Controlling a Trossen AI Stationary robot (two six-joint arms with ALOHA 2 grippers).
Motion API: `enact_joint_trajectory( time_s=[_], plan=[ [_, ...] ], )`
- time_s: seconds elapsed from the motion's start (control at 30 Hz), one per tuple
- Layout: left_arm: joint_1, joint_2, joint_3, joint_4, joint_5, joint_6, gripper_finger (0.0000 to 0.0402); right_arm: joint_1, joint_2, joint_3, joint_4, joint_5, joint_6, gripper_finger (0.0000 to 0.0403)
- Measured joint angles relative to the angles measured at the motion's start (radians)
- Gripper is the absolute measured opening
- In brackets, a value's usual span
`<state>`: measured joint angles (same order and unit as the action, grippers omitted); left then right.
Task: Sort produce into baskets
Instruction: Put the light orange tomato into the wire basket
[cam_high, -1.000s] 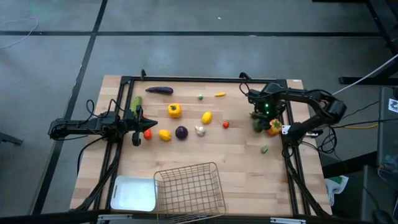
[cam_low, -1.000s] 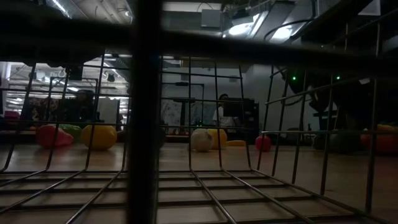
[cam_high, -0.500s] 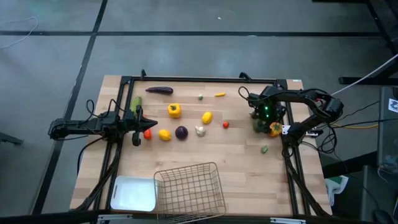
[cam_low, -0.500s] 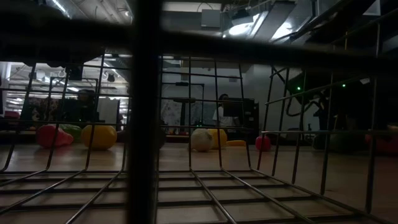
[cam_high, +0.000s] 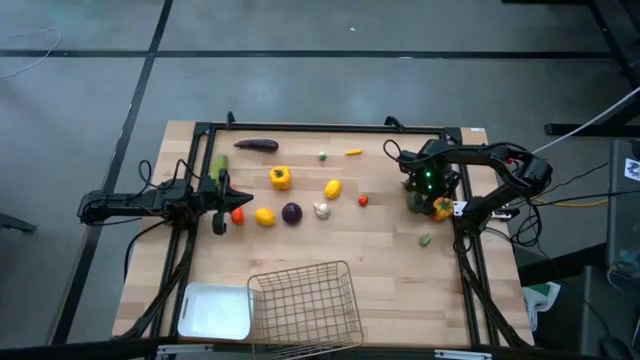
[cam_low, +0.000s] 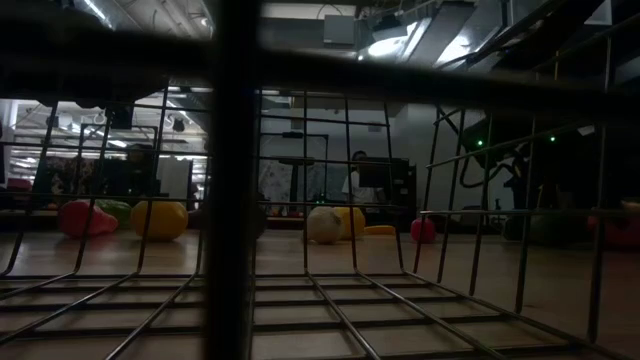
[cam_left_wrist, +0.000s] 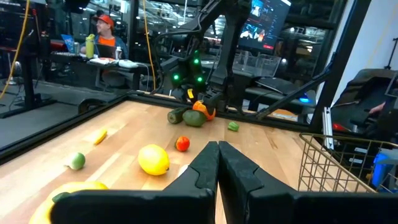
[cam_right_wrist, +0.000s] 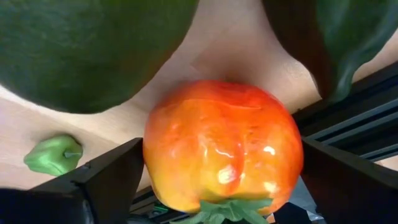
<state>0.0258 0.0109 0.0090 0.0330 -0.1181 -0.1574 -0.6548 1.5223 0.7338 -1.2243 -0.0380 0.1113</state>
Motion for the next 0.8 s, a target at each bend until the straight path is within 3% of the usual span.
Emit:
enact_joint_trajectory(
  time_s=[0.4, 0.57, 0.8],
  plan=[
    [0.000, 0.000, 0.000, 0.000, 0.000, 0.000, 0.0005, 0.000, 0.000, 0.000, -0.006, -0.068, -0.003, 0.0330],
    [0.000, 0.000, 0.000, 0.000, 0.000, 0.000, 0.0005, 0.000, -0.025, 0.004, -0.002, -0.097, -0.004, 0.0336],
    [0.000, 0.000, 0.000, 0.000, 0.000, 0.000, 0.0005, 0.001, -0.097, 0.114, -0.079, -0.111, 0.003, 0.0333]
  ],
)
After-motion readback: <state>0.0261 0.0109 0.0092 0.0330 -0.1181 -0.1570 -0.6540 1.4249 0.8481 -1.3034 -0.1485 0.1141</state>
